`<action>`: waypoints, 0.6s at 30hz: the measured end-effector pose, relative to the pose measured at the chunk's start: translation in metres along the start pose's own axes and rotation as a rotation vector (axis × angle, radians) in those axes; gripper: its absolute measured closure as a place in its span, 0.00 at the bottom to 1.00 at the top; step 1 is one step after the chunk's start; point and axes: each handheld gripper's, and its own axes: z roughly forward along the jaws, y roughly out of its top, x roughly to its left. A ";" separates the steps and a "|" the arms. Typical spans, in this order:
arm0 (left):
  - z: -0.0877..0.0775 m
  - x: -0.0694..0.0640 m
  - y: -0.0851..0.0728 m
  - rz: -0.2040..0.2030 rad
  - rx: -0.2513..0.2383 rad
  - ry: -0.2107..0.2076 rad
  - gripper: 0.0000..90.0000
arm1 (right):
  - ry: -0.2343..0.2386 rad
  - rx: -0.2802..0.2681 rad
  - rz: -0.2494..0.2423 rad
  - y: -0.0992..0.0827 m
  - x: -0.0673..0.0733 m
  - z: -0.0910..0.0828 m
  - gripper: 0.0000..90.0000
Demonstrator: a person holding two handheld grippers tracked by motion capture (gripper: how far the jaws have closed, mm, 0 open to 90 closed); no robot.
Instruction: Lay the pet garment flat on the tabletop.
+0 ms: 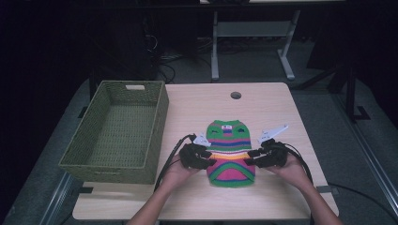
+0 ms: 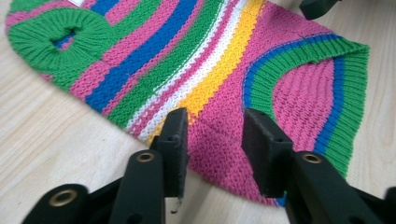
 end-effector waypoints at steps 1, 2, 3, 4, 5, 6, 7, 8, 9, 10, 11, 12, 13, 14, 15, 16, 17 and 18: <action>-0.003 -0.001 -0.001 -0.010 -0.007 0.009 0.59 | -0.006 0.001 0.006 -0.001 0.002 -0.004 0.55; -0.003 -0.001 -0.001 -0.010 -0.007 0.009 0.57 | -0.006 0.001 0.006 -0.001 0.002 -0.004 0.55; -0.007 -0.002 -0.002 -0.008 -0.012 0.014 0.56 | -0.010 -0.006 0.005 -0.002 0.002 -0.007 0.53; -0.007 -0.002 -0.002 -0.008 -0.012 0.014 0.55 | -0.010 -0.006 0.005 -0.002 0.002 -0.007 0.53; -0.009 -0.003 -0.003 -0.015 -0.022 0.018 0.53 | -0.011 -0.008 0.007 -0.003 0.002 -0.010 0.51; -0.009 -0.003 -0.003 -0.015 -0.022 0.018 0.51 | -0.011 -0.008 0.007 -0.003 0.002 -0.010 0.51; -0.011 -0.003 -0.004 -0.009 -0.020 0.024 0.50 | -0.011 -0.014 0.012 -0.005 0.003 -0.014 0.49; -0.013 -0.004 -0.005 -0.017 -0.022 0.025 0.50 | -0.011 -0.014 0.012 -0.005 0.003 -0.014 0.49; -0.015 -0.005 -0.006 -0.023 -0.024 0.027 0.47 | -0.016 -0.015 0.012 -0.006 0.004 -0.018 0.47; -0.016 -0.006 -0.007 -0.028 -0.025 0.034 0.45 | -0.022 -0.018 0.014 -0.007 0.004 -0.020 0.46; -0.017 -0.006 -0.007 -0.024 -0.024 0.042 0.42 | -0.023 -0.023 0.011 -0.008 0.004 -0.022 0.46; -0.018 -0.007 -0.008 -0.026 -0.028 0.045 0.41 | -0.027 -0.024 0.008 -0.008 0.004 -0.023 0.45; -0.019 -0.008 -0.009 -0.027 -0.034 0.051 0.40 | -0.031 -0.028 0.008 -0.009 0.004 -0.025 0.44; -0.019 -0.008 -0.009 -0.027 -0.034 0.051 0.38 | -0.031 -0.028 0.008 -0.009 0.004 -0.025 0.44; -0.021 -0.010 -0.010 -0.030 -0.041 0.056 0.36 | -0.032 -0.027 0.021 -0.010 0.005 -0.028 0.43; -0.021 -0.010 -0.010 -0.030 -0.041 0.056 0.36 | -0.032 -0.027 0.021 -0.010 0.005 -0.028 0.43; -0.021 -0.011 -0.011 -0.026 -0.043 0.059 0.35 | -0.038 -0.033 0.013 -0.012 0.005 -0.031 0.42; -0.022 -0.013 -0.012 -0.030 -0.044 0.061 0.35 | -0.038 -0.033 0.013 -0.012 0.005 -0.031 0.42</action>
